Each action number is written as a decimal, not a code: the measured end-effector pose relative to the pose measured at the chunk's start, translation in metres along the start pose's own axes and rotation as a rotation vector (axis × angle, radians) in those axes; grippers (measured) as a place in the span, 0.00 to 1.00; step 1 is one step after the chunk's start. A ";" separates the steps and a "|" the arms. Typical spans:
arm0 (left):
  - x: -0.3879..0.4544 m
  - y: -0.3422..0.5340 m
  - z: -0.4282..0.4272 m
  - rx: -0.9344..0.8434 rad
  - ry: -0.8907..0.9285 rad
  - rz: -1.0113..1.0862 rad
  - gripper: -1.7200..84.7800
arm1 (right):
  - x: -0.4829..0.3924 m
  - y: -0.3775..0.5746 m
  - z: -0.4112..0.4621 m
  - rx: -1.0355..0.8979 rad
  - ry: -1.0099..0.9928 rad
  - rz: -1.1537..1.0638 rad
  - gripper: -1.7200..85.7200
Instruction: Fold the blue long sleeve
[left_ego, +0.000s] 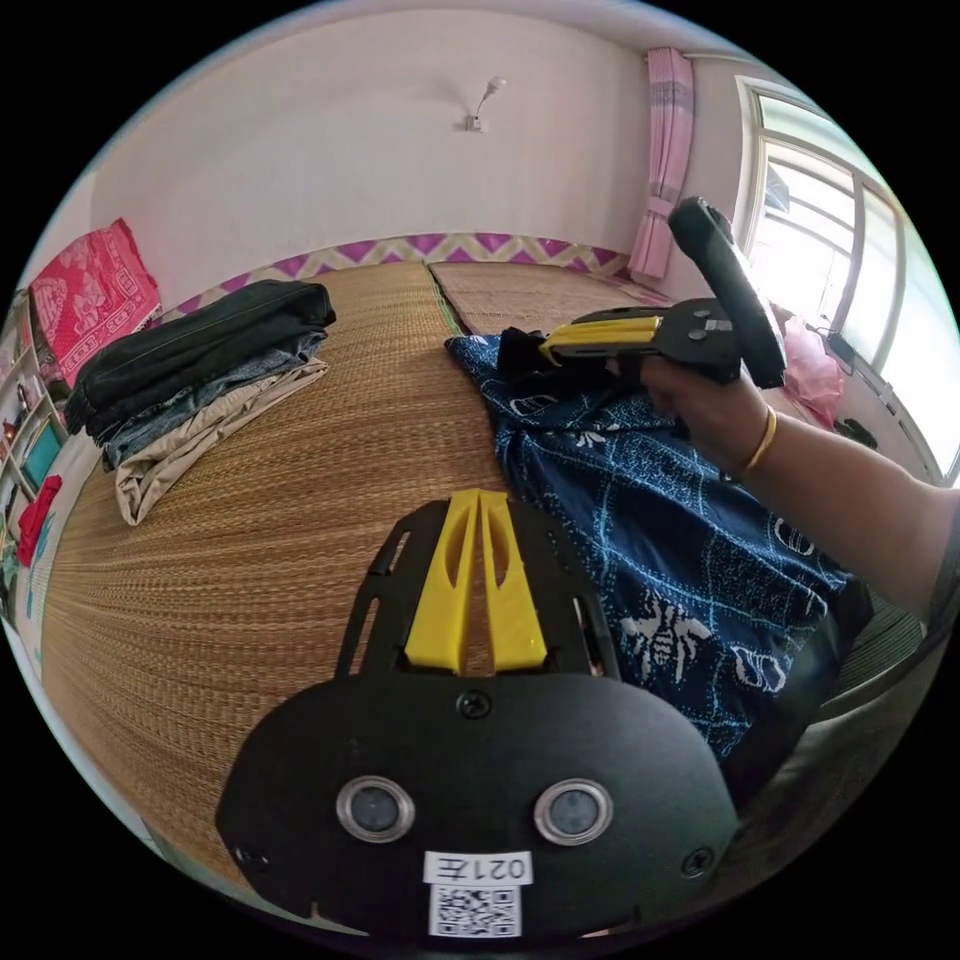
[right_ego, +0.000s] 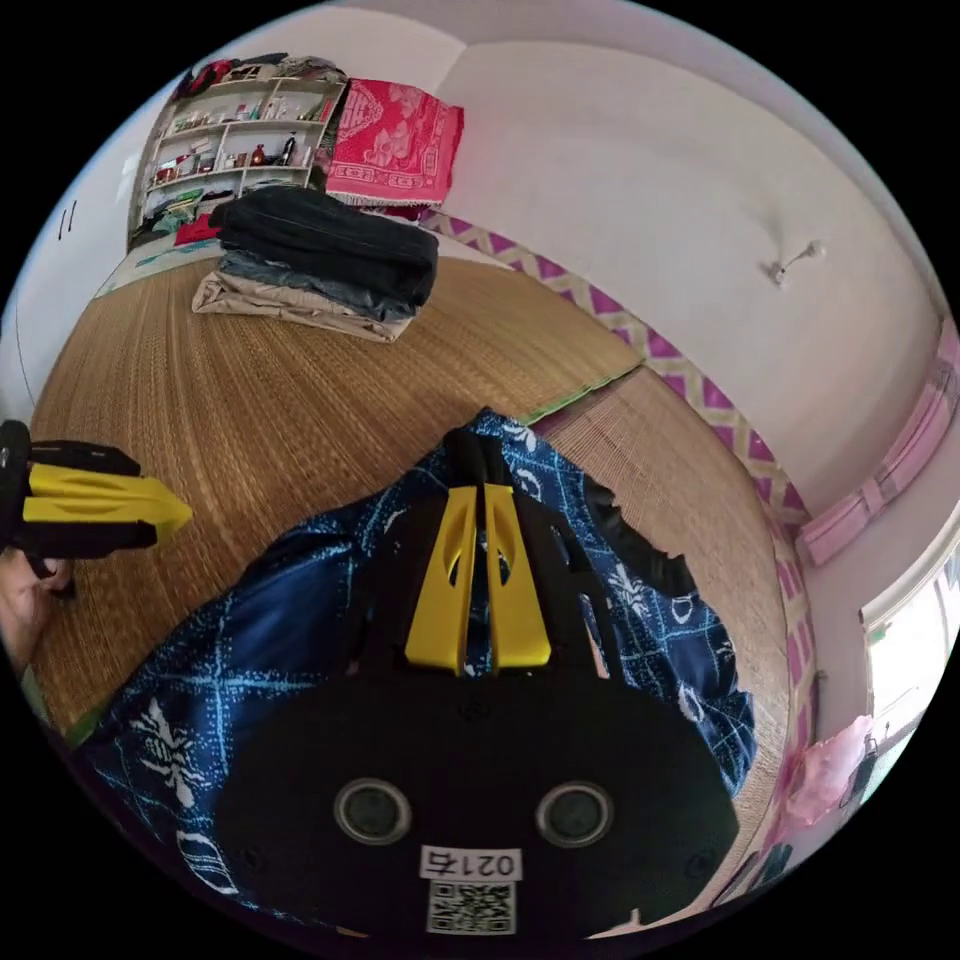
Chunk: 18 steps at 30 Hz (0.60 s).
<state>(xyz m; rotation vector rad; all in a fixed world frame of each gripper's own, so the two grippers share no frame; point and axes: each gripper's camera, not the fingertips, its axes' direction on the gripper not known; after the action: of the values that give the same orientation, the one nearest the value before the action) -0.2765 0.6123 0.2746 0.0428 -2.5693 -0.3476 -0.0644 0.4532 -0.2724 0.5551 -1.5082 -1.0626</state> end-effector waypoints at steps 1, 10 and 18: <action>-0.002 0.001 0.000 0.004 -0.001 0.000 0.01 | -0.004 -0.004 0.002 -0.010 -0.002 -0.016 0.02; -0.014 0.000 0.006 0.011 -0.019 0.002 0.01 | 0.002 -0.016 0.012 -0.210 -0.267 -0.035 0.09; -0.030 -0.008 0.015 0.004 -0.024 0.007 0.01 | 0.172 0.065 -0.096 -0.045 0.047 0.259 0.04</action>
<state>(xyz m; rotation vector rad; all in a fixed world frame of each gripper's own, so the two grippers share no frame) -0.2594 0.6115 0.2447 0.0308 -2.5934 -0.3418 0.0001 0.3136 -0.1335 0.3398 -1.4662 -0.8736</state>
